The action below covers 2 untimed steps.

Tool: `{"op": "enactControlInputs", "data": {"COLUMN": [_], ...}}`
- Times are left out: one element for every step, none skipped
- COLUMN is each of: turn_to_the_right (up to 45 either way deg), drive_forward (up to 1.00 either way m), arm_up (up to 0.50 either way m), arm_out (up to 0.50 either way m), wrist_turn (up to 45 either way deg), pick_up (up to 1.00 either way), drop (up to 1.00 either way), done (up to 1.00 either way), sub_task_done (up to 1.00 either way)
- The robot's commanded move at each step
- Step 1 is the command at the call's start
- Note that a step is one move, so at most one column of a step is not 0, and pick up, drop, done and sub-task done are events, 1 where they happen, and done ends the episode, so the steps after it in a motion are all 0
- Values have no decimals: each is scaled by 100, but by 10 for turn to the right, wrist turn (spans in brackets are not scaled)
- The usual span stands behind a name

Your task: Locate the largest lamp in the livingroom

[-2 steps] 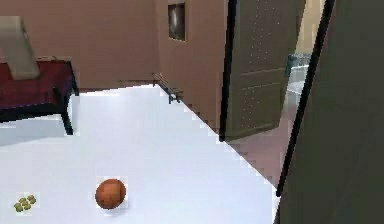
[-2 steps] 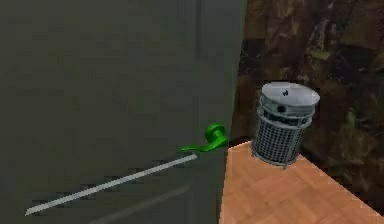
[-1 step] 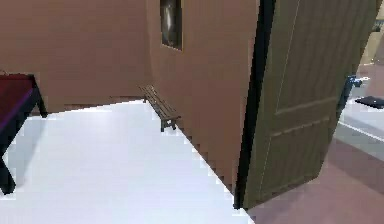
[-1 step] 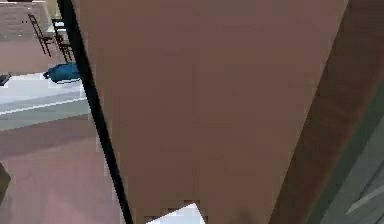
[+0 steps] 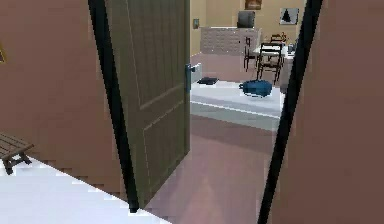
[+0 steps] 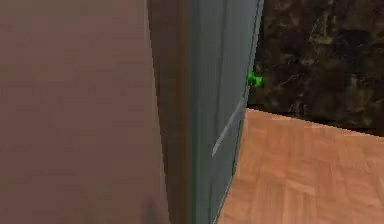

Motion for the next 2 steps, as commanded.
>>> {"op": "enactControlInputs", "data": {"turn_to_the_right": [0, 180], "drive_forward": [75, 0], "arm_up": [0, 0], "arm_out": [0, 0], "wrist_turn": [0, 0], "pick_up": [0, 0], "drop": [0, 0], "done": [0, 0], "sub_task_done": [0, 0]}}
